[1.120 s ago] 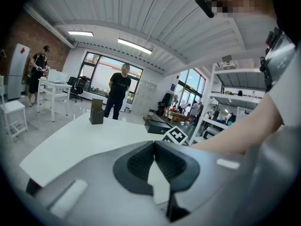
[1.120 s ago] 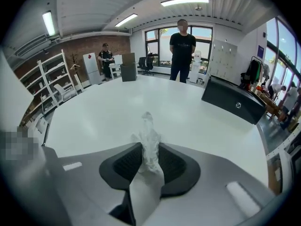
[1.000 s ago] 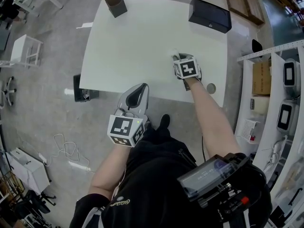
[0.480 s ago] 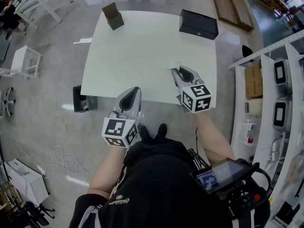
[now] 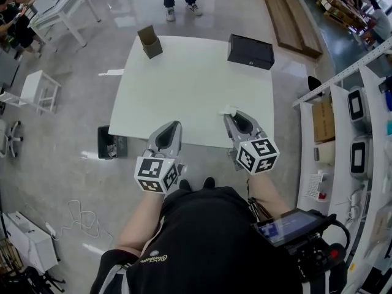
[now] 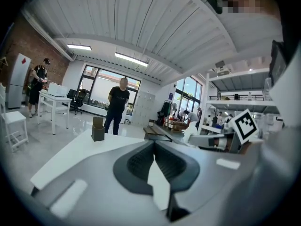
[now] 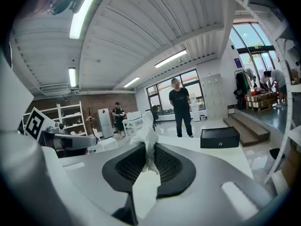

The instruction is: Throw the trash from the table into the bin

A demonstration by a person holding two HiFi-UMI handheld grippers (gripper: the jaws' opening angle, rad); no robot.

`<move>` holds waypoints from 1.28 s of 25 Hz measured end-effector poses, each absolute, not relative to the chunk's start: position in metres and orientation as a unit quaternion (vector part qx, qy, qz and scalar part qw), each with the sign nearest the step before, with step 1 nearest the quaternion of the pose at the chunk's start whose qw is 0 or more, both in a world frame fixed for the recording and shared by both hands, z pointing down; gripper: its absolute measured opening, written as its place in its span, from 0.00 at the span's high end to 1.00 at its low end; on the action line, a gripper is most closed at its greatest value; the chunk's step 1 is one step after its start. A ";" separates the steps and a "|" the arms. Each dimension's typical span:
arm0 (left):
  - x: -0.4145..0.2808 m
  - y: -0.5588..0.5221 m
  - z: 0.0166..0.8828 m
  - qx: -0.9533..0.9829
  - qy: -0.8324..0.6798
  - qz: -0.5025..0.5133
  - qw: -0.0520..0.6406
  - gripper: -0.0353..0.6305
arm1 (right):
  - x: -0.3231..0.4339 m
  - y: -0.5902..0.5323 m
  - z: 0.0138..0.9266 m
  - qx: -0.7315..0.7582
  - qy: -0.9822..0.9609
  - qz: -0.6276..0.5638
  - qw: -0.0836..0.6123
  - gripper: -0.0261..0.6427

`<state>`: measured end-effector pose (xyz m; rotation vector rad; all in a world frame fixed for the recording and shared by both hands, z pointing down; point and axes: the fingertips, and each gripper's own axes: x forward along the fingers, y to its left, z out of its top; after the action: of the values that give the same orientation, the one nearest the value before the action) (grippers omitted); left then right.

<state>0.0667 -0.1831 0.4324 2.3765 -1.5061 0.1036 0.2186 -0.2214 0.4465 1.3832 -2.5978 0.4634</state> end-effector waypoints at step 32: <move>-0.312 -0.024 0.462 0.545 -0.816 -0.012 0.190 0.93 | -0.231 -0.147 0.469 0.069 -0.981 0.105 0.148 0.88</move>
<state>-0.3121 -0.0238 0.4620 1.5318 -2.2945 -0.0342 -0.2309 -0.1467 0.4685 0.1993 -2.8216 0.3013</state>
